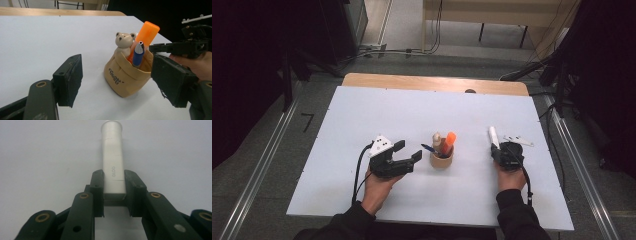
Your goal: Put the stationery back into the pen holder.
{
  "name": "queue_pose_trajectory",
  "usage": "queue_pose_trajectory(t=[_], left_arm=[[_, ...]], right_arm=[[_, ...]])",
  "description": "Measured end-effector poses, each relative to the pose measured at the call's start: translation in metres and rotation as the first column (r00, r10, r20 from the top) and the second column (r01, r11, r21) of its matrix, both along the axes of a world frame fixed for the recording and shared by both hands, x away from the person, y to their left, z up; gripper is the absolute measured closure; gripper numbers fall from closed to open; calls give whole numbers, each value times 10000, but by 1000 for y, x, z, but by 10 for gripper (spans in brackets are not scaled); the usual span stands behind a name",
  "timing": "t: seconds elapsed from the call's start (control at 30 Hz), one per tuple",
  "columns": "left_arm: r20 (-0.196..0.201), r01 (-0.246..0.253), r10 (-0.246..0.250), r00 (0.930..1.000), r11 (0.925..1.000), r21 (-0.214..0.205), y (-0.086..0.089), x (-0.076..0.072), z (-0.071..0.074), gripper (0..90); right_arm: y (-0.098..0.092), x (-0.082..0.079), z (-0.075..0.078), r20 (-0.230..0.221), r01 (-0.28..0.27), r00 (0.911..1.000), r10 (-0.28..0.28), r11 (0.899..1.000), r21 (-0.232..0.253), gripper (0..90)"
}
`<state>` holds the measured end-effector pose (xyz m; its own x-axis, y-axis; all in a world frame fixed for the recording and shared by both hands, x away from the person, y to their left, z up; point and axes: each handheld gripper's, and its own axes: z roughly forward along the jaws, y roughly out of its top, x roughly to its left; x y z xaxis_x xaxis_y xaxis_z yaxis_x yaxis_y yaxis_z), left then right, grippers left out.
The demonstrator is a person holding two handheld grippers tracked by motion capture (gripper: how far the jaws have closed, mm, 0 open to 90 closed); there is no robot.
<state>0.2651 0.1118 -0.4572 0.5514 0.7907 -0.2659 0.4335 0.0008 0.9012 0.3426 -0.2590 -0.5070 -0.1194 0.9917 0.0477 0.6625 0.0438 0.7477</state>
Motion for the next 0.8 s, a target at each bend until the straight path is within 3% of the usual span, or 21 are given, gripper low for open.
queue_pose_trajectory(t=[0.2, 0.43, 0.53, 0.63, 0.8], left_arm=[[1, -8, 8, 10000, 10000, -18, 0, -1, 1, 261], [81, -34, 35, 10000, 9998, -186, 2, -2, 5, 261], [32, -7, 8, 10000, 9998, -193, 2, -2, 6, 261], [20, -20, 20, 10000, 9997, -263, 2, -2, 7, 261], [66, -65, 66, 10000, 9996, -281, 4, -3, 8, 260]], right_arm=[[1, -10, 8, 76, -806, 9967, 805, 9964, 269, 692], [5, -24, 20, 385, -1679, 9854, 1661, 9846, 490, 692], [5, -32, 24, 682, -1826, 9815, 1791, 9819, 500, 692], [3, -39, 27, 724, -2001, 9783, 1942, 9760, 857, 692], [6, -50, 33, 1049, -2300, 9696, 2210, 9696, 833, 692]])
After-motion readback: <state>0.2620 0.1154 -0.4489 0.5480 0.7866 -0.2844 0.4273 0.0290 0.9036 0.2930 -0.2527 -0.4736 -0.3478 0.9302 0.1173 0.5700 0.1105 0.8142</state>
